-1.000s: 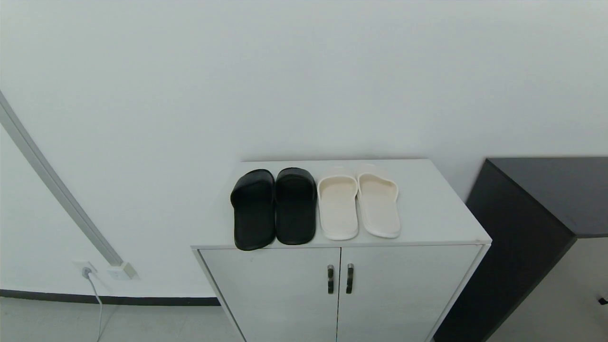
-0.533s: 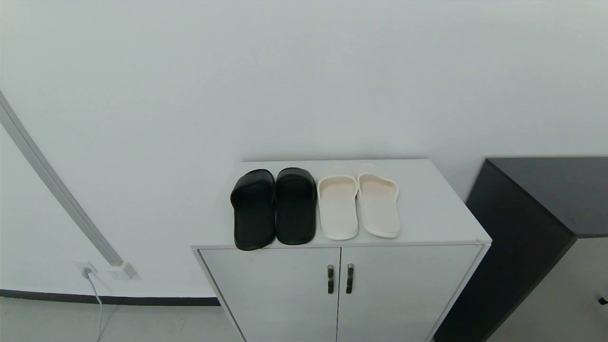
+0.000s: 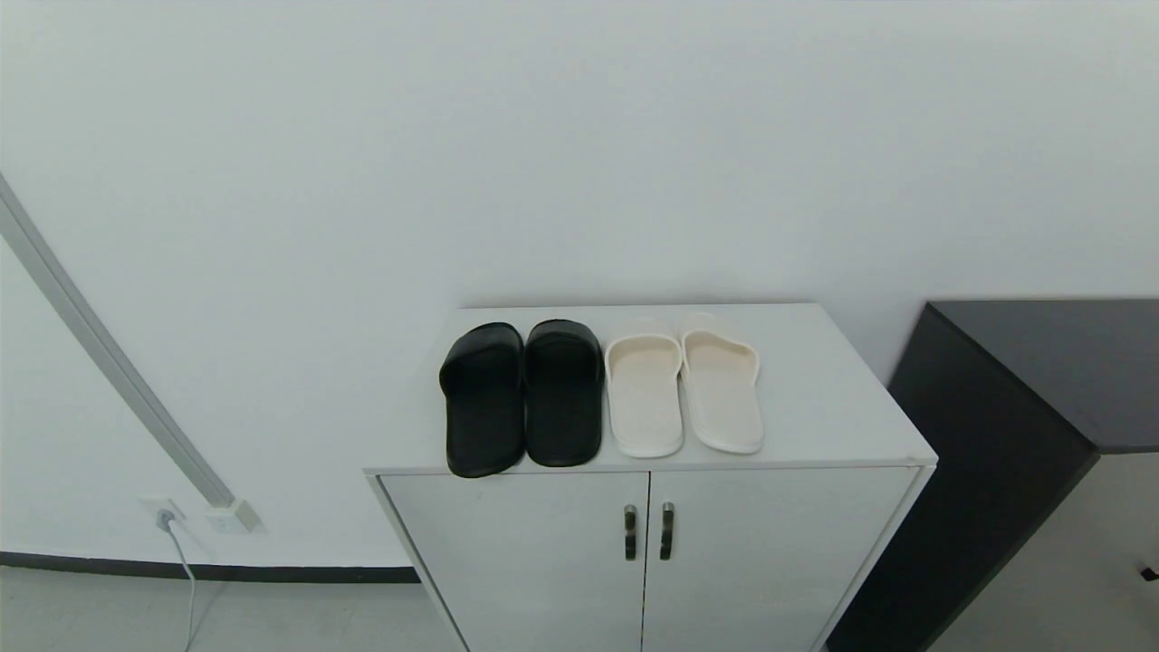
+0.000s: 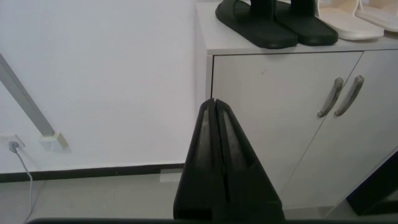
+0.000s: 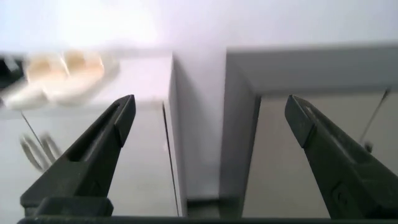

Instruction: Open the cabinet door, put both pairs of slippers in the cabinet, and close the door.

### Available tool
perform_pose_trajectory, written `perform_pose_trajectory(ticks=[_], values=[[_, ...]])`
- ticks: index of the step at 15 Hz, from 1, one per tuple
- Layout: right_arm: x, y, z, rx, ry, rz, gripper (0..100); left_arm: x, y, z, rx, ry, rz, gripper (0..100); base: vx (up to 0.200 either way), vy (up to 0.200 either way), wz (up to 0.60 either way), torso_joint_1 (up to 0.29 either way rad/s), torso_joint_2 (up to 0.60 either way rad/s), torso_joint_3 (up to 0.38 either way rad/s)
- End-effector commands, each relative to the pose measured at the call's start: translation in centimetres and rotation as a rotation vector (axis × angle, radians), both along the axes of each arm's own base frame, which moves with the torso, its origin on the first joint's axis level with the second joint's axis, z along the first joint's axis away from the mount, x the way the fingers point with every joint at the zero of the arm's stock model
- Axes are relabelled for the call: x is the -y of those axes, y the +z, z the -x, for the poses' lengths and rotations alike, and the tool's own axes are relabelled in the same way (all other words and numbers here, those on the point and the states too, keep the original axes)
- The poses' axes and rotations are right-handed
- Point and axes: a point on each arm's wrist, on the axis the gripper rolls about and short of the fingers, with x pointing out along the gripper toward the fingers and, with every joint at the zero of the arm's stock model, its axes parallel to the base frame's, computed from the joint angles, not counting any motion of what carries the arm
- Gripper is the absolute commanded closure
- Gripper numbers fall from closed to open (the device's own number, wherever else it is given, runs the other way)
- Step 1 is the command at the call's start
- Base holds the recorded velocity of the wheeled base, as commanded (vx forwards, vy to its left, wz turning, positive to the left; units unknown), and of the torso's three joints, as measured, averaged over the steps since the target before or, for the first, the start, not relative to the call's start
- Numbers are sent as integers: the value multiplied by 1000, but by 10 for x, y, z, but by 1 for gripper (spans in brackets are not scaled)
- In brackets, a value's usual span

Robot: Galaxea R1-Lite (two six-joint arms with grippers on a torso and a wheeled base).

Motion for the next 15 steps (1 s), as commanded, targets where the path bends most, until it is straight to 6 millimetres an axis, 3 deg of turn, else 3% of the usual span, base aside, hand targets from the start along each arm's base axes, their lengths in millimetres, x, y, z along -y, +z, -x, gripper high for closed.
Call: perform_pose_trajectory(ticks=[1, 4, 8, 10, 15], values=[[0, 51, -16, -84, 49, -15, 0, 0, 0, 0, -1, 0, 0, 100, 0, 0, 0, 0, 0, 0], [-5, 55, -52, -274, 206, -9, 0, 0, 0, 0, -1, 0, 0, 100, 0, 0, 0, 0, 0, 0], [-20, 68, -106, -352, 377, 11, 0, 0, 0, 0, -1, 0, 0, 100, 0, 0, 0, 0, 0, 0], [-41, 74, -135, -404, 434, -16, 0, 0, 0, 0, -3, 0, 0, 100, 0, 0, 0, 0, 0, 0], [-117, 100, -168, -385, 425, -72, 0, 0, 0, 0, -1, 0, 0, 100, 0, 0, 0, 0, 0, 0]])
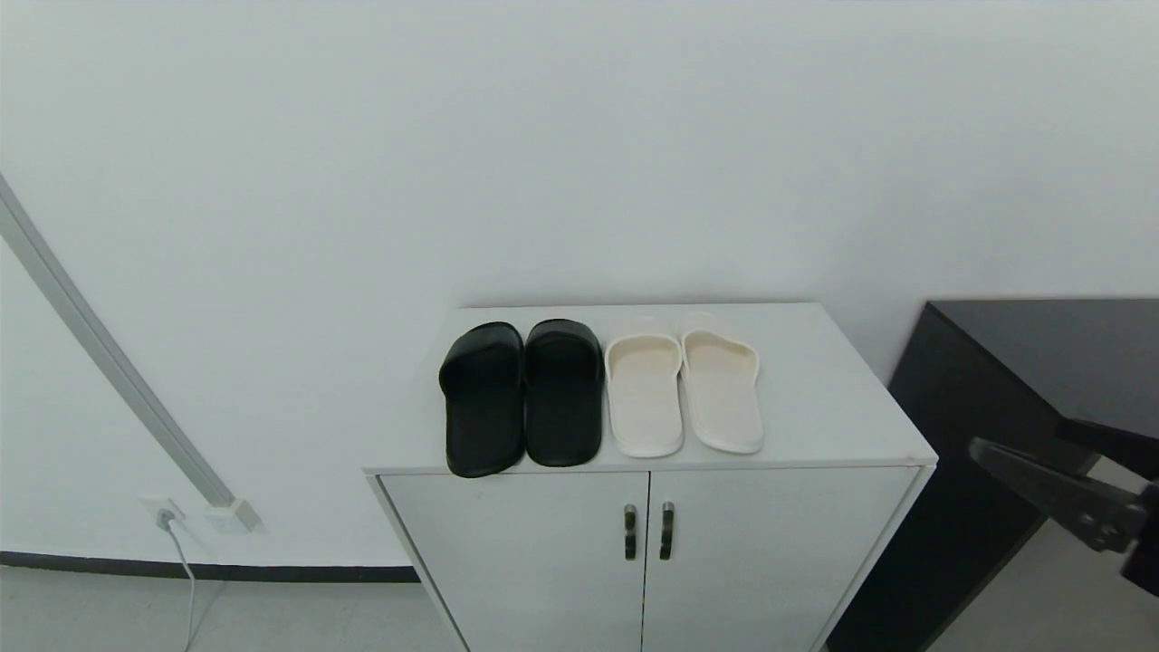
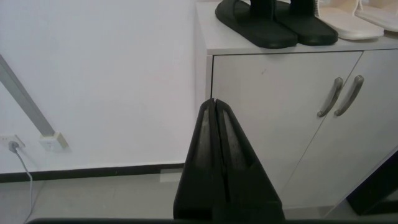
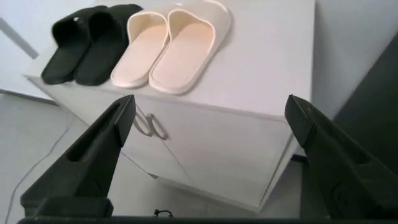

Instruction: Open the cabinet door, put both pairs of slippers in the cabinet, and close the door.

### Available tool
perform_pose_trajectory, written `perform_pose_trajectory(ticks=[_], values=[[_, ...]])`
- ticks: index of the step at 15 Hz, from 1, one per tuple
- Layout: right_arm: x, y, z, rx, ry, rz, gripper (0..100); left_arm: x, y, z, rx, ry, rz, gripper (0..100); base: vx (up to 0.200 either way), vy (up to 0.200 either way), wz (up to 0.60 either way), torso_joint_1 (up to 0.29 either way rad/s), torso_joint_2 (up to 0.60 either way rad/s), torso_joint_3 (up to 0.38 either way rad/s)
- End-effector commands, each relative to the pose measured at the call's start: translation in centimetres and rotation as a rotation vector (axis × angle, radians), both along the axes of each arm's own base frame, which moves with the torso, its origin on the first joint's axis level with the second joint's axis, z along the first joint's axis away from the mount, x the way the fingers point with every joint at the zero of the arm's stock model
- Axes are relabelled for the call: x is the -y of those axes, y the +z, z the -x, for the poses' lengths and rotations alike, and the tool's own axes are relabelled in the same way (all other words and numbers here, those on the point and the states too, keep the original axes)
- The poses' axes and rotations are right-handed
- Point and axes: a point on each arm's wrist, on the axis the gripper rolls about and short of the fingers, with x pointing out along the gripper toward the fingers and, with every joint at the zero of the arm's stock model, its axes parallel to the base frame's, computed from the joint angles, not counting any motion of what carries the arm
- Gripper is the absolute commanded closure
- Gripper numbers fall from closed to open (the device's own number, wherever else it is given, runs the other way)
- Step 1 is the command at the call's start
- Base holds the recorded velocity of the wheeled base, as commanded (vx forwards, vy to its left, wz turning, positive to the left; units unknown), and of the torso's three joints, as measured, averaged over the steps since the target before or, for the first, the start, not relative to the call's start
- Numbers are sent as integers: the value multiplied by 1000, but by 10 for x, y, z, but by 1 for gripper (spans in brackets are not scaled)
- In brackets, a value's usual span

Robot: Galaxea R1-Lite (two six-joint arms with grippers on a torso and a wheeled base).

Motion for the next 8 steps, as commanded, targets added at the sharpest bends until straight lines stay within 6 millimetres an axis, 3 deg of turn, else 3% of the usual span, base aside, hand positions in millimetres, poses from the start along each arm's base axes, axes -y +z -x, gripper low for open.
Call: perform_pose_trajectory(ticks=[1, 5, 8], values=[[-59, 8, -36, -64, -2, -17, 0, 0, 0, 0, -1, 0, 0, 100, 0, 0, 0, 0, 0, 0], [-104, 13, -59, -62, -32, -17, 0, 0, 0, 0, -2, 0, 0, 100, 0, 0, 0, 0, 0, 0], [-131, 3, -77, -54, -68, 3, 0, 0, 0, 0, -2, 0, 0, 100, 0, 0, 0, 0, 0, 0]])
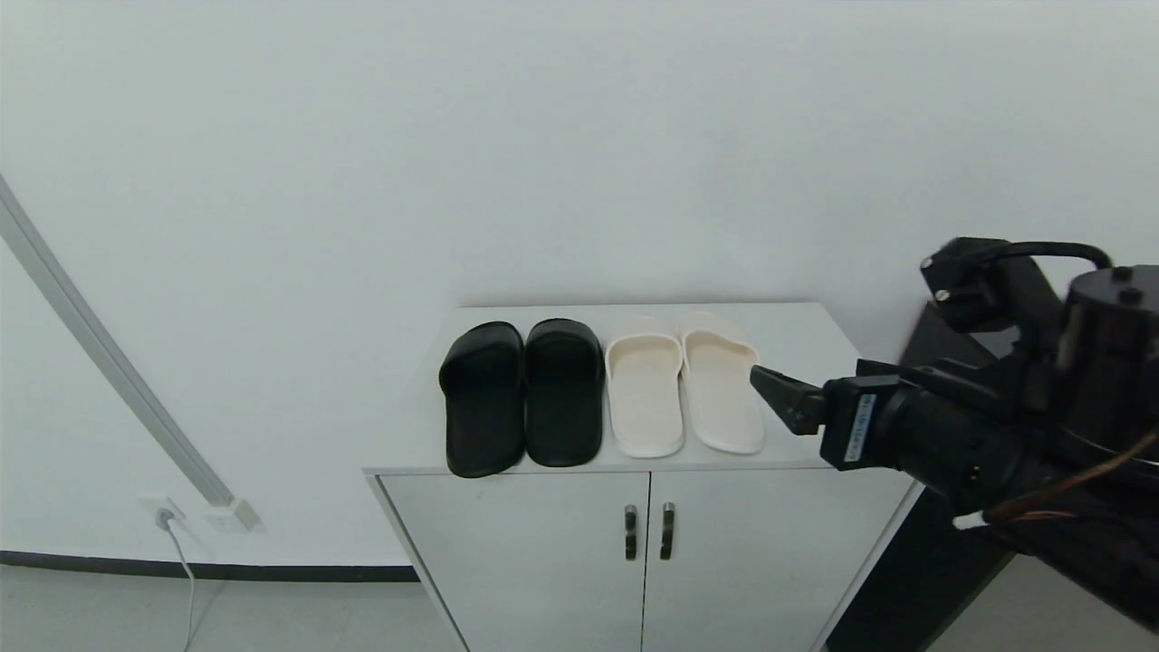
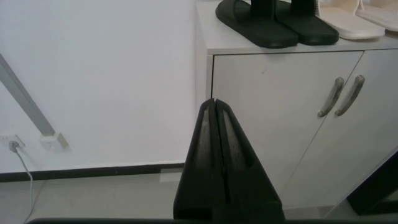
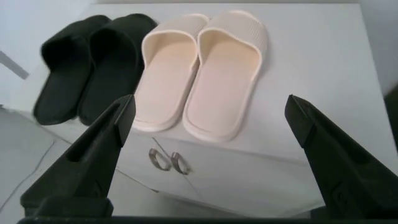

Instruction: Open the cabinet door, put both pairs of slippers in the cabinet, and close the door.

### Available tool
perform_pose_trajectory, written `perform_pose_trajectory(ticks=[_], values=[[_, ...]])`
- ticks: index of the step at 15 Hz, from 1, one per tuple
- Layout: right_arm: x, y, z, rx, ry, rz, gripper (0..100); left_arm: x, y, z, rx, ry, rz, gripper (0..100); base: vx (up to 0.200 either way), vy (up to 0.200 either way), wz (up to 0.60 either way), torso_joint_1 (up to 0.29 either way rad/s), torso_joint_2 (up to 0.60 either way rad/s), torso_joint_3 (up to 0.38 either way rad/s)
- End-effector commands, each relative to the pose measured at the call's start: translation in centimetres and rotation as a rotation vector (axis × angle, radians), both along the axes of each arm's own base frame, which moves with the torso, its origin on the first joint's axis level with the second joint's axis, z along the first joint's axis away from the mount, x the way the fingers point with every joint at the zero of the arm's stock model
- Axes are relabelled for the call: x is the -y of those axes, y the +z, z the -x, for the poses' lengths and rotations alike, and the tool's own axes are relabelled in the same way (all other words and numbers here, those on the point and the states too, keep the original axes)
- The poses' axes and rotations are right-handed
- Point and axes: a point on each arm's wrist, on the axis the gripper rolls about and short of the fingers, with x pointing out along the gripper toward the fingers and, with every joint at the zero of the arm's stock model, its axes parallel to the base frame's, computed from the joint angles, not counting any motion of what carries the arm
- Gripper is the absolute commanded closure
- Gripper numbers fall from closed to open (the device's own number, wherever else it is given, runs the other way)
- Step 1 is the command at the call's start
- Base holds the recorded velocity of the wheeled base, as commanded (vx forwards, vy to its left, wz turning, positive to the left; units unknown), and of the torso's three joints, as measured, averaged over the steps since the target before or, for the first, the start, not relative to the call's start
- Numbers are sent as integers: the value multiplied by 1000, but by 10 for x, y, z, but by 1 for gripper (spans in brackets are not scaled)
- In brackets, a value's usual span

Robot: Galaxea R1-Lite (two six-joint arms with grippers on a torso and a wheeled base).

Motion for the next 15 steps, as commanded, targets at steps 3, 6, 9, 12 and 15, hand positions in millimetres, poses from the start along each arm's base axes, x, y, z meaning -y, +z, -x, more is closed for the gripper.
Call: perform_pose_trajectory(ticks=[3, 6, 9, 12, 15], values=[[-46, -31, -37, -43, -14, 75, 0, 0, 0, 0, -3, 0, 0, 100, 0, 0, 0, 0, 0, 0], [-69, -40, -57, -21, -34, 97, 0, 0, 0, 0, -3, 0, 0, 100, 0, 0, 0, 0, 0, 0], [-85, -44, -84, 1, -72, 129, 0, 0, 0, 0, -3, 0, 0, 100, 0, 0, 0, 0, 0, 0], [-96, -56, -110, 0, -104, 149, 0, 0, 0, 0, -1, 0, 0, 100, 0, 0, 0, 0, 0, 0], [-101, -63, -130, 3, -129, 148, 0, 0, 0, 0, -3, 0, 0, 100, 0, 0, 0, 0, 0, 0]])
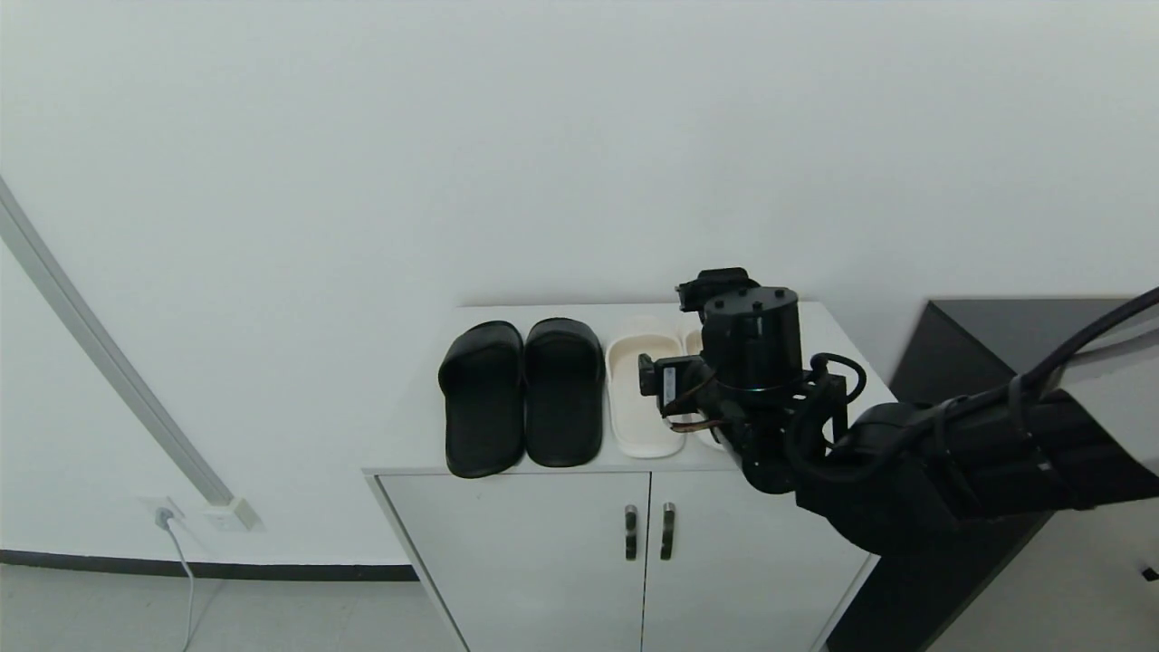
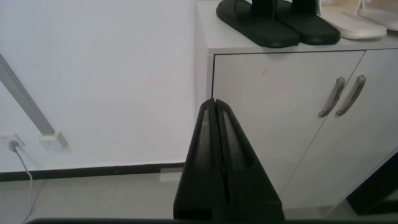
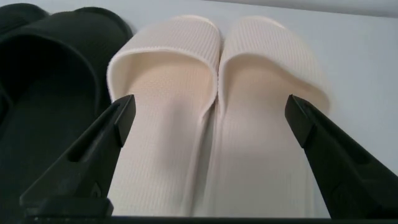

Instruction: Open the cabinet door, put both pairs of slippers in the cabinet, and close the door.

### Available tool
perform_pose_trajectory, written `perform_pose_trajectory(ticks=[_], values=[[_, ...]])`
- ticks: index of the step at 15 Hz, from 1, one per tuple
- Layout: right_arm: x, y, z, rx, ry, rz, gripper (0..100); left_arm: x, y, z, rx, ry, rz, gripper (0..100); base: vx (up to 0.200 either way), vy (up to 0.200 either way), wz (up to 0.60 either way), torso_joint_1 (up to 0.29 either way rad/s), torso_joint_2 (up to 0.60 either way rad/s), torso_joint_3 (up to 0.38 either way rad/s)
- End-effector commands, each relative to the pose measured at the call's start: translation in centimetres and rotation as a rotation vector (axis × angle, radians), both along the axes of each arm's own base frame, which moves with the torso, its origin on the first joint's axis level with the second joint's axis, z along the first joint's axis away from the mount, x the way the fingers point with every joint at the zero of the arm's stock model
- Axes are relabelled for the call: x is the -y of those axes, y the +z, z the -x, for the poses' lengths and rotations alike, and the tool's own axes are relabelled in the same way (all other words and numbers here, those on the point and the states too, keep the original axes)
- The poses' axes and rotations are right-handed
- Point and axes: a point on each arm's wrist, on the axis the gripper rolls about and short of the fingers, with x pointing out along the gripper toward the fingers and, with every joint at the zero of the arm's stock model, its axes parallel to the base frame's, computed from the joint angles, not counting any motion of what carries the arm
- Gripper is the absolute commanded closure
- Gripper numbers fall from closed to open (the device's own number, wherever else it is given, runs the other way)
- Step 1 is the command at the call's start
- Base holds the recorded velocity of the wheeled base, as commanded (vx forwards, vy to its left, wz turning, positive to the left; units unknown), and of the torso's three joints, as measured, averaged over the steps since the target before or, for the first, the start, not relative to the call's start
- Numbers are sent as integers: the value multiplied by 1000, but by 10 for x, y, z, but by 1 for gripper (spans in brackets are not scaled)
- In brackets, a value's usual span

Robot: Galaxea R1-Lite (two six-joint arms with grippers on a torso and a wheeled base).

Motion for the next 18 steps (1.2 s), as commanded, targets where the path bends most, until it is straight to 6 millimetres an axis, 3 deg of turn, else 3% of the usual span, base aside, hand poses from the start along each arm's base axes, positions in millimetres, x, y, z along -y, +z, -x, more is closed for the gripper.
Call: perform_pose_trajectory(ticks=[1, 3, 15, 16, 18], values=[[-6, -16, -17, -16, -20, 16, 0, 0, 0, 0, 0, 0, 0, 100, 0, 0, 0, 0, 0, 0], [-7, -25, -26, -26, -31, 26, 0, 0, 0, 0, -2, 0, 0, 100, 0, 0, 0, 0, 0, 0], [-13, -34, -97, 33, -113, -16, 0, 0, 0, 0, 1, 0, 3, 100, 0, 0, 0, 0, 0, 0], [-14, -31, -98, 42, -113, -23, 100, 0, 0, 0, 1, 0, 3, 100, 0, 0, 0, 0, 0, 0], [-15, -29, -99, 48, -114, -26, 100, 0, 0, 0, 1, 1, 3, 100, 0, 0, 0, 0, 0, 0]])
